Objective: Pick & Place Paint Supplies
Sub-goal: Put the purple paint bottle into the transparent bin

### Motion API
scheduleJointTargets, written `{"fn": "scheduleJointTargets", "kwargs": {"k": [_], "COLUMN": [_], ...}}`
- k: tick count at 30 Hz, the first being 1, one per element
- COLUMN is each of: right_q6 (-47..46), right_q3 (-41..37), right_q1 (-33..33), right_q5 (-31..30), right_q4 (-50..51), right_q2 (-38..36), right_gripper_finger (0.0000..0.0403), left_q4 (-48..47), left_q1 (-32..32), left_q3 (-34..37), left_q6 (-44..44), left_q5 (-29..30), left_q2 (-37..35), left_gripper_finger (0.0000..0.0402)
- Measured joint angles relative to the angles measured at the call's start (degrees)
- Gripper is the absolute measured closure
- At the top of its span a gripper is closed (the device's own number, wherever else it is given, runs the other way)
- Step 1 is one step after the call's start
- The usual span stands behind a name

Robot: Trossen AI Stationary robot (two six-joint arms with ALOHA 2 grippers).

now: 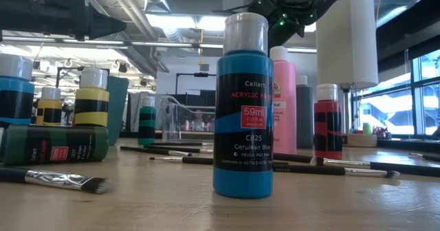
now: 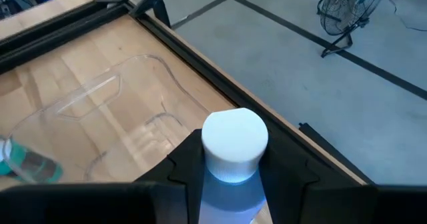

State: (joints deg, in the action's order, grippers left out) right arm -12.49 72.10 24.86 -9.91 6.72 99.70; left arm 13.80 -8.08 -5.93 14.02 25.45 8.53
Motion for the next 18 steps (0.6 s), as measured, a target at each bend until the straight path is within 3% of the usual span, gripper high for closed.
{"fn": "scheduleJointTargets", "kwargs": {"k": [7,18], "right_q6": [0.4,1.6], "right_q3": [0.0,0.0], "right_q1": [-1.3,-2.5], "right_q5": [-0.9,-3.9], "right_q4": [-5.3,-7.5], "right_q2": [4.4,4.9], "right_gripper_finger": [0.0287,0.0286], "left_q4": [-0.4,-0.6], "left_q1": [0.0,0.0], "left_q3": [0.0,0.0], "left_q6": [-1.3,-1.3], "left_q5": [0.0,0.4], "left_q2": [0.0,0.0], "left_gripper_finger": [0.0261,0.0261]}}
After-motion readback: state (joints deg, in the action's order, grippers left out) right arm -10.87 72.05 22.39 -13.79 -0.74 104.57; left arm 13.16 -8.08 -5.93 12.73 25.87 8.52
